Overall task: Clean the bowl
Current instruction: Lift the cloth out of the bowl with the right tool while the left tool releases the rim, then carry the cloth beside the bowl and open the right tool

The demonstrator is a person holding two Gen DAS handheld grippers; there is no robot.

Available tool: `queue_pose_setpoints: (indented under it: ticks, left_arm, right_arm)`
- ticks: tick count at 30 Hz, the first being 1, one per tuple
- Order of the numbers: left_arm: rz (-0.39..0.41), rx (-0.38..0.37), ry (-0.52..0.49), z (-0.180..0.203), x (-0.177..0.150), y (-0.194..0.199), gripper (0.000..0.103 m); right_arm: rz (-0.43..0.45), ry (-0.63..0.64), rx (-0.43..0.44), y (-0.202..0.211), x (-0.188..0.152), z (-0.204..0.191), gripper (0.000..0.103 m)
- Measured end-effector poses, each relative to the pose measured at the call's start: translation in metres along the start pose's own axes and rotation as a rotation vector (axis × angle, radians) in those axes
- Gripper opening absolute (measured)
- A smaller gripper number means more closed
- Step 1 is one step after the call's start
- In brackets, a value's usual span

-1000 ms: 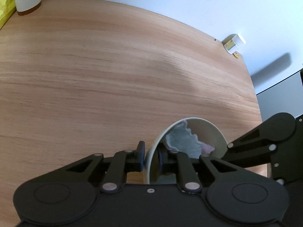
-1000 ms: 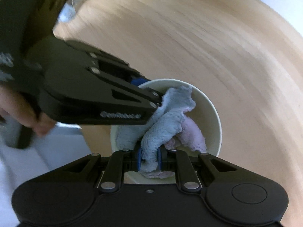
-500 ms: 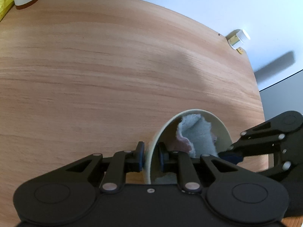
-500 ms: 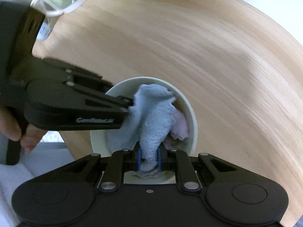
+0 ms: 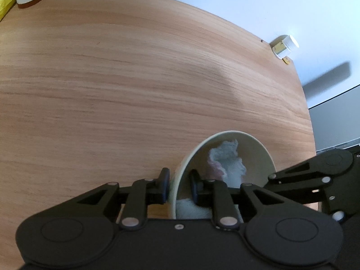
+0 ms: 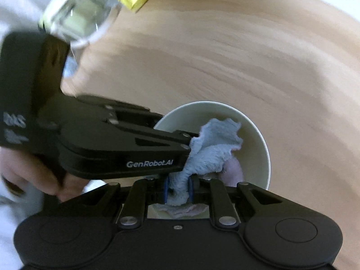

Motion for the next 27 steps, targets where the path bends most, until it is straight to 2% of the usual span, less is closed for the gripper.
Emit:
queue_pose_setpoints:
  ticks: [3, 4, 5, 7, 10, 12, 13, 16, 20, 22, 26, 27]
  left_arm:
    - [-0.007, 0.005, -0.001, 0.001, 0.001, 0.000, 0.021]
    - [-0.009, 0.006, -0.002, 0.001, 0.001, -0.001, 0.023]
    - [-0.011, 0.007, -0.002, 0.001, 0.001, -0.001, 0.024]
    - [0.001, 0.017, -0.002, 0.002, 0.003, 0.000, 0.026]
    - [0.007, 0.017, 0.006, 0.002, 0.005, 0.002, 0.026]
    - [0.004, 0.009, 0.013, 0.002, 0.006, 0.003, 0.029]
    - [-0.008, -0.007, 0.018, 0.003, 0.007, 0.003, 0.037]
    - [0.004, -0.019, 0.027, 0.003, 0.009, 0.007, 0.051]
    - [0.003, -0.036, 0.036, 0.004, 0.009, 0.014, 0.067]
    - [0.010, -0.038, 0.034, 0.005, 0.010, 0.019, 0.080]
    - [0.017, -0.018, 0.014, 0.006, 0.010, 0.029, 0.088]
    - [0.037, 0.016, -0.007, 0.006, 0.010, 0.034, 0.088]
  right_arm:
    - [0.015, -0.059, 0.069, 0.001, 0.003, 0.001, 0.020]
    - [0.018, -0.071, 0.084, 0.019, -0.002, 0.009, 0.020]
    - [0.021, -0.082, 0.094, 0.053, -0.021, 0.018, 0.020]
    - [0.032, -0.117, 0.124, 0.075, -0.042, 0.020, 0.020]
    - [0.056, -0.145, 0.156, 0.153, -0.096, 0.079, 0.020]
    - [0.071, -0.147, 0.152, 0.155, -0.105, 0.068, 0.020]
    - [0.081, -0.149, 0.150, 0.161, -0.110, 0.066, 0.020]
    - [0.112, -0.160, 0.156, 0.195, -0.127, 0.091, 0.020]
    - [0.168, -0.192, 0.157, 0.255, -0.172, 0.129, 0.020]
    - [0.200, -0.211, 0.157, 0.263, -0.172, 0.134, 0.020]
    - [0.280, -0.279, 0.135, 0.280, -0.170, 0.151, 0.020]
    - [0.304, -0.301, 0.121, 0.282, -0.169, 0.157, 0.020]
Point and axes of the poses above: each gripper's, at about its wrist camera, not at the fingertips, and y roughly against the way its jaws point, z to its right, x to its top, the point moved 7 cm from there along -y, roughly the way its jaws point, and after that the axes turned 11 degrees about -x, right-handed, at the moved point
